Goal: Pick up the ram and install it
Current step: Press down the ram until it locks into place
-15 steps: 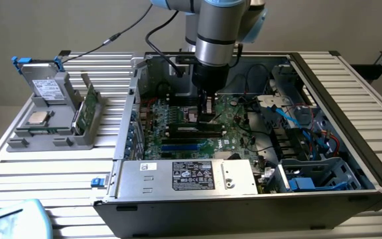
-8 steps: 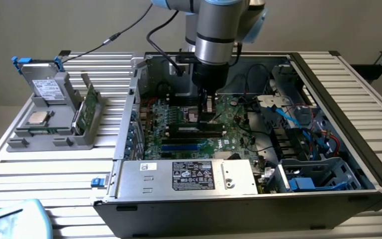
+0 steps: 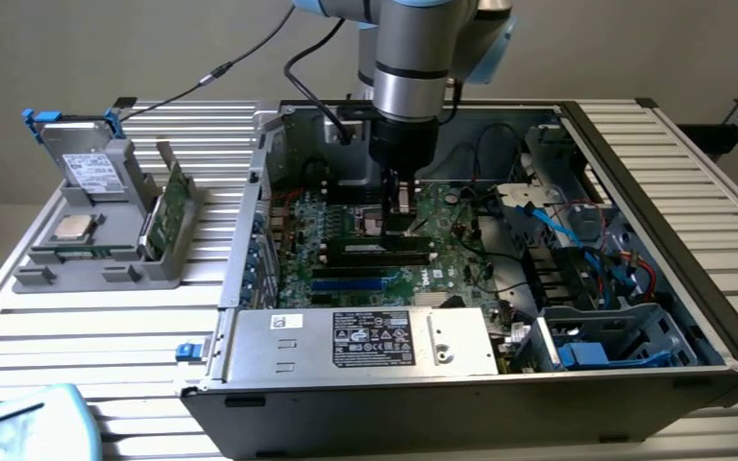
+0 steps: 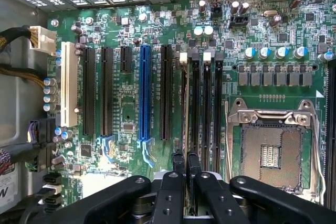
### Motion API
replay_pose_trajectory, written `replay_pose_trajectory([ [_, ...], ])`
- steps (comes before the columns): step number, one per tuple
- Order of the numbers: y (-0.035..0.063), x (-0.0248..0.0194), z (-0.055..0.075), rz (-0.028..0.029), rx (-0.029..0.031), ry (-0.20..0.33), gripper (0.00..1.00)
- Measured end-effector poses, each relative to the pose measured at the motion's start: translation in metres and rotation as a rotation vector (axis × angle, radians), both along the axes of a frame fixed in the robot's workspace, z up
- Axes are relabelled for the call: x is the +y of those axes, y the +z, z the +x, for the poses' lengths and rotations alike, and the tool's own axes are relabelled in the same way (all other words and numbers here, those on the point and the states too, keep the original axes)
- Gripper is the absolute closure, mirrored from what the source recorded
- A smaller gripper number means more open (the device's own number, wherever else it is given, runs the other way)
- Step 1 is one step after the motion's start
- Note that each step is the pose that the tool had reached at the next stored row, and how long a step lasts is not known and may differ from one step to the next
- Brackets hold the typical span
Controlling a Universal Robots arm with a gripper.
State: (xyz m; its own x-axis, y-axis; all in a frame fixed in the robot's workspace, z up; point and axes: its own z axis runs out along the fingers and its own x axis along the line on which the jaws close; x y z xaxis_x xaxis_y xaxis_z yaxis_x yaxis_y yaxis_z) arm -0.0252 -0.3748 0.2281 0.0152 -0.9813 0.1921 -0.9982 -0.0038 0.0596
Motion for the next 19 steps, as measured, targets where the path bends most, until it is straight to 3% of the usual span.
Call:
replay_pose_trajectory([
  [8, 0.0001, 0.0009, -0.0025, -0.0122, 0.0002, 0.034, 0.86],
  [19, -0.0011, 0.0022, -0.0026, -0.0123, -0.0030, 0.034, 0.86],
])
